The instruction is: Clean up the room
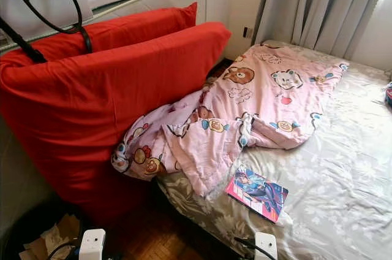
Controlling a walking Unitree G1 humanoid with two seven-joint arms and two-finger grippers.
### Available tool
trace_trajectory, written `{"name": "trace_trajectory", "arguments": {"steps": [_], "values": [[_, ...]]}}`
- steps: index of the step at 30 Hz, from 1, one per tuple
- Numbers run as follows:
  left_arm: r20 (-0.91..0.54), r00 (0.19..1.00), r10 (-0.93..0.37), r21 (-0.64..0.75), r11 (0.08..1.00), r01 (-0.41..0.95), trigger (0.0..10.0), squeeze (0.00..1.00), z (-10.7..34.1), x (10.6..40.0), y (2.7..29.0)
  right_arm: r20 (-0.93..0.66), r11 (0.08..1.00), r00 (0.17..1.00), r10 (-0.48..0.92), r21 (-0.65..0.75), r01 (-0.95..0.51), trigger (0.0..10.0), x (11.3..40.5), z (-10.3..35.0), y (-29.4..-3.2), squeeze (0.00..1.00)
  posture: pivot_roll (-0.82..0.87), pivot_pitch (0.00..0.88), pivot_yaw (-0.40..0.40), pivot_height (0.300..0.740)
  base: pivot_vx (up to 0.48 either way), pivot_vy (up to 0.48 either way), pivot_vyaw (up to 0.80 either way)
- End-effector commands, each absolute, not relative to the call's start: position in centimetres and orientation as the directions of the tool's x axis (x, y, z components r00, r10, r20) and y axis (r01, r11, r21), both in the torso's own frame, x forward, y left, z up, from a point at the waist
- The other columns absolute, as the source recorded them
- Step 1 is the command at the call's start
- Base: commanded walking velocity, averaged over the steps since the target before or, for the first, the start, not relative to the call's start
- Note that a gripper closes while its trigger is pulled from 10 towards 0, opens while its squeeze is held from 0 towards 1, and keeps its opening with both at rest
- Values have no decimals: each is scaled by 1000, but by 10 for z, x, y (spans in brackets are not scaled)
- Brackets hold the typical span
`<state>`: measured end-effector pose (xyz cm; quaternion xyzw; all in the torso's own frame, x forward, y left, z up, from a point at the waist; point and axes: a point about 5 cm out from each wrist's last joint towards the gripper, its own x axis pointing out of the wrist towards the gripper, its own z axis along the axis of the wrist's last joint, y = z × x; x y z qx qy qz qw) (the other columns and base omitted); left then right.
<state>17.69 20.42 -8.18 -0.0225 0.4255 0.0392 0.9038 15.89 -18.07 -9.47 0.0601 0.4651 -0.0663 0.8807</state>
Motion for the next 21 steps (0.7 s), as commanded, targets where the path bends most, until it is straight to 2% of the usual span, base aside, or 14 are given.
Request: {"name": "trace_trajectory", "arguments": {"steps": [1, 3, 21], "values": [[-818, 565, 111, -6, 980, -201, 10000, 0, -94, 155, 196, -699, 975, 714, 44, 185, 121, 10000, 279, -27, -153, 0, 145, 0, -121, 740, 0, 0, 0], [-816, 569, 103, -12, 981, -195, 10000, 0, -94, 153, 195, -699, 976, 714, 44, 182, 118, 10000, 277, -29, -154, 0, 169, 0, -142, 740, 0, 0, 0], [-793, 600, 102, 3, 986, -164, 10000, 0, -92, 156, 196, -693, 970, 719, 51, 204, 129, 10000, 278, -27, -153, 0, 161, 0, -132, 740, 0, 0, 0]]}}
